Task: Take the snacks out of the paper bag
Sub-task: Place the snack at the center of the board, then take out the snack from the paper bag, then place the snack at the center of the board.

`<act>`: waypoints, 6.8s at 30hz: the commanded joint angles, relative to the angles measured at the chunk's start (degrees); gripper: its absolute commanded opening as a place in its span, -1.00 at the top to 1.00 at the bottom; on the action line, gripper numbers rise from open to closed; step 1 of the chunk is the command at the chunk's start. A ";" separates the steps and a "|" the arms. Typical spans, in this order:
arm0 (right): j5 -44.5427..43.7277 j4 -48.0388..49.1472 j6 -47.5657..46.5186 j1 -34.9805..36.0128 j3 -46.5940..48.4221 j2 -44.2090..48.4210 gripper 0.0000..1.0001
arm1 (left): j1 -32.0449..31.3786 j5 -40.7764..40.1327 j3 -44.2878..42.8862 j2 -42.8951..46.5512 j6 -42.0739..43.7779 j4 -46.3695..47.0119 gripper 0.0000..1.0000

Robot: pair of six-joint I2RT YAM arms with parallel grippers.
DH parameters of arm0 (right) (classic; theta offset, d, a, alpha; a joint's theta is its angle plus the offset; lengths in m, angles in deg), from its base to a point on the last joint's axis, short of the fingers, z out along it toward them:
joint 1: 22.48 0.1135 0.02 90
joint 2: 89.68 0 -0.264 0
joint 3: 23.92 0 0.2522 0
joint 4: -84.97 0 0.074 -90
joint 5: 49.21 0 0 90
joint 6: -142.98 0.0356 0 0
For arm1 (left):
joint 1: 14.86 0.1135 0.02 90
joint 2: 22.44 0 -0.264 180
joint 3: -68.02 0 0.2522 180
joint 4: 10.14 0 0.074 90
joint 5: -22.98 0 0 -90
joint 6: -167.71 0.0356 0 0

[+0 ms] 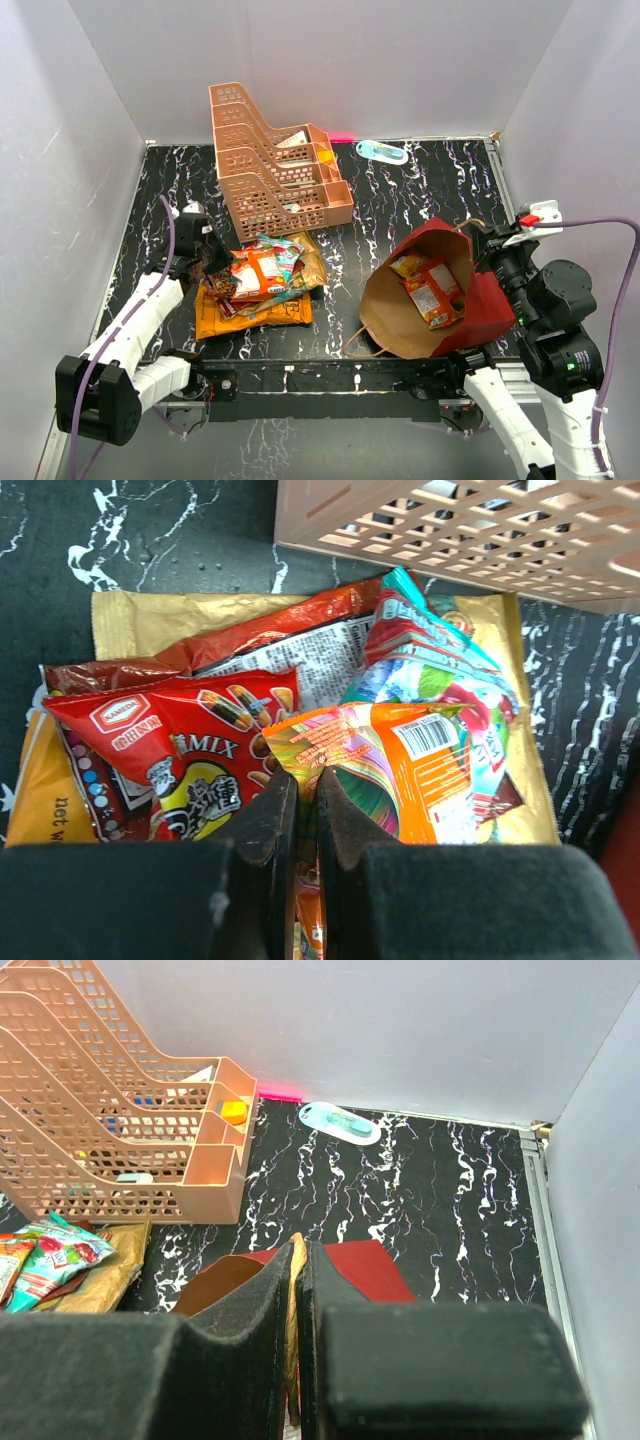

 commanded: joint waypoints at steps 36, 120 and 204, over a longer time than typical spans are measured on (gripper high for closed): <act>0.89 8.85 -7.79 0.11 1.77 -6.41 0.85 | -32.69 -0.03 -1.97 15.47 2.74 16.94 -0.50; 0.28 2.76 -8.78 0.14 3.41 -2.30 0.85 | -59.01 -7.15 -26.71 -24.70 47.29 33.80 1.00; -0.70 5.79 -5.03 0.14 4.00 -4.37 0.85 | -32.58 -43.62 -34.78 -9.66 31.93 -26.52 1.00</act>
